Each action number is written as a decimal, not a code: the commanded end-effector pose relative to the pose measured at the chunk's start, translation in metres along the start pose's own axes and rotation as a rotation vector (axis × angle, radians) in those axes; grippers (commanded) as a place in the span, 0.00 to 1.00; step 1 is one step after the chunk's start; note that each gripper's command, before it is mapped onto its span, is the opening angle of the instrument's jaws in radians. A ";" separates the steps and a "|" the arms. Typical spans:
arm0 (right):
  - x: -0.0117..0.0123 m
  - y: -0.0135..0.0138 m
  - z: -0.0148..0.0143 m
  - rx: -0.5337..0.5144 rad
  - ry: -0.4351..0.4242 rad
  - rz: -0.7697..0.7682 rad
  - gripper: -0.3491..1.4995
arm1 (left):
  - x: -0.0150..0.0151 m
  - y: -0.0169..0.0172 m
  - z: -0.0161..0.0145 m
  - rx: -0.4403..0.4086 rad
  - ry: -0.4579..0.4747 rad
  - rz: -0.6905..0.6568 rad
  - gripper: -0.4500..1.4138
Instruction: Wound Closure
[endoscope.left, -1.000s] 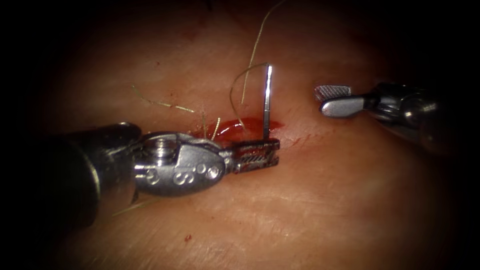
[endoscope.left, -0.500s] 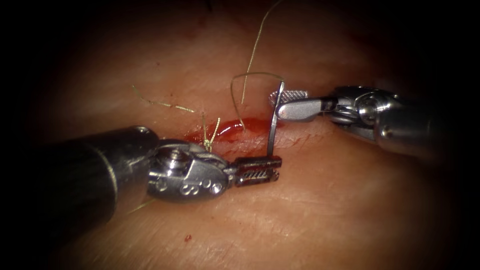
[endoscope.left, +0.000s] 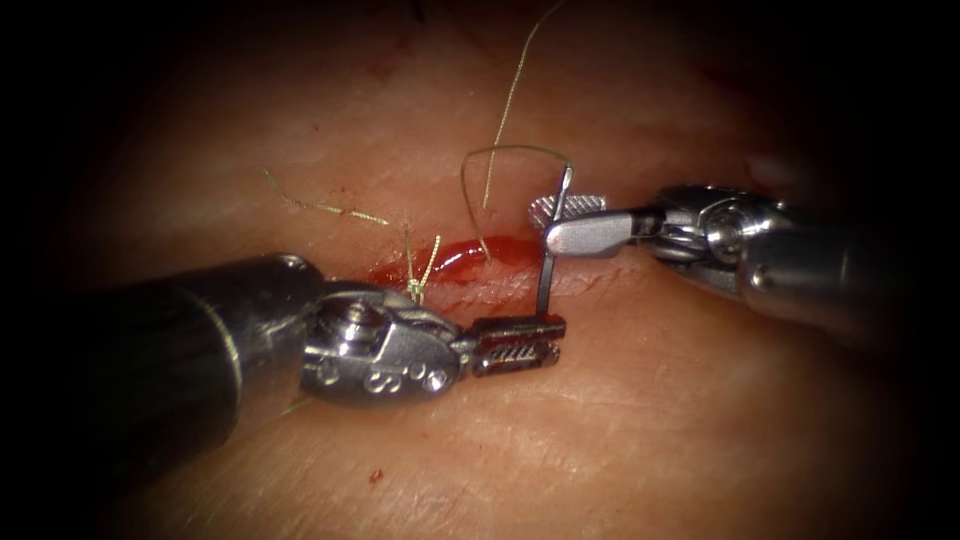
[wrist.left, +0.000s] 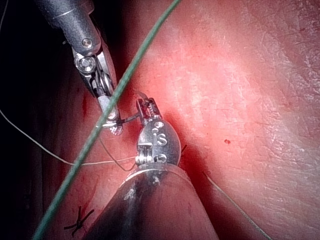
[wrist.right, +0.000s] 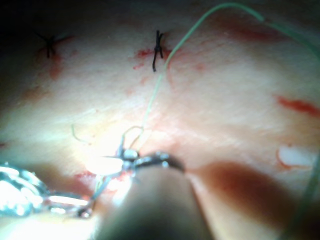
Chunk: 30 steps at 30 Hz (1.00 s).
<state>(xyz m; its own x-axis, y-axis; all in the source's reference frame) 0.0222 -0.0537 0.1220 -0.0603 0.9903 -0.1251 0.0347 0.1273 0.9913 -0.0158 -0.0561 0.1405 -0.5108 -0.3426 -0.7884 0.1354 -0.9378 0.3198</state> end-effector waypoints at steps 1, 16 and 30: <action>0.0001 0.0005 0.0010 0.001 0.002 -0.002 0.68 | -0.0004 -0.0001 0.0007 0.000 0.000 0.001 0.00; 0.0001 0.0003 0.0005 0.035 -0.042 -0.069 0.00 | -0.0001 -0.0013 0.0009 0.004 -0.009 -0.104 0.55; 0.0026 0.0005 -0.0020 0.000 0.000 -0.207 0.00 | -0.0005 -0.0013 0.0005 -0.100 -0.042 -0.393 0.53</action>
<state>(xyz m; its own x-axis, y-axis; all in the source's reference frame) 0.0193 -0.0513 0.1216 -0.0669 0.9389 -0.3376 0.0183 0.3394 0.9405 -0.0155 -0.0549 0.1410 -0.5911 0.1200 -0.7976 -0.0246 -0.9911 -0.1308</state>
